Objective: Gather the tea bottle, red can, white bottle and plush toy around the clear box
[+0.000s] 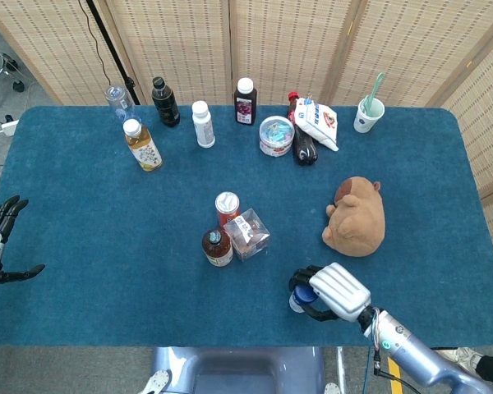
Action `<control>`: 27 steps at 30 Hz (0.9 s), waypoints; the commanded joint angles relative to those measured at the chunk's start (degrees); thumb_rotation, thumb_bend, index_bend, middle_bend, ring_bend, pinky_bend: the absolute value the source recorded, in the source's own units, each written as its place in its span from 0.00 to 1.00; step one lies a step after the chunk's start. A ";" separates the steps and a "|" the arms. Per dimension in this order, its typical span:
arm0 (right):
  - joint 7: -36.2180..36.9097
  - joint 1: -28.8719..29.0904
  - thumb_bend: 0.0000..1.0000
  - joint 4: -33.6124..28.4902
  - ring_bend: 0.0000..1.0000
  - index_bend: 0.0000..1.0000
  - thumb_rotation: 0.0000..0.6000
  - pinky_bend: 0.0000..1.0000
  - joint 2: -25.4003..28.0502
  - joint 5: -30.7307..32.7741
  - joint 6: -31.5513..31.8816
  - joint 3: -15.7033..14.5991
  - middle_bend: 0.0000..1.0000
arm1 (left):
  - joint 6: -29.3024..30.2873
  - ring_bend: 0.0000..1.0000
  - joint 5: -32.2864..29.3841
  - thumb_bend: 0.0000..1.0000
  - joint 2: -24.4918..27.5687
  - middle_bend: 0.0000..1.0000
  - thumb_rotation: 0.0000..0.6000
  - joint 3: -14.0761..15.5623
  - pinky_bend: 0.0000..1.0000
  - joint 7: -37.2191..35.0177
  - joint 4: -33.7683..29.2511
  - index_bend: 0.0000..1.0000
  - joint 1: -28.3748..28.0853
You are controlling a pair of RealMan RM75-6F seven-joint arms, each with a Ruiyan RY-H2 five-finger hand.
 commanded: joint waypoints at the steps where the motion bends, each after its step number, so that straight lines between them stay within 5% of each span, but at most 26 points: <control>1: -0.63 0.27 0.76 -0.86 0.48 0.52 1.00 0.65 0.40 -0.62 0.76 0.30 0.47 | -0.34 0.00 0.03 0.11 0.02 0.00 1.00 -0.21 0.00 -0.29 0.07 0.00 -0.01; 10: -4.22 3.18 0.80 -3.18 0.49 0.53 1.00 0.65 0.25 4.10 -1.36 3.35 0.48 | -0.22 0.00 1.97 0.11 0.17 0.00 1.00 -0.24 0.00 -1.17 0.18 0.00 0.50; 27: -19.87 11.84 0.80 -2.79 0.49 0.53 1.00 0.65 -6.94 24.47 -4.24 9.91 0.48 | 1.16 0.00 5.55 0.11 -0.01 0.00 1.00 0.16 0.00 -1.71 0.65 0.00 1.85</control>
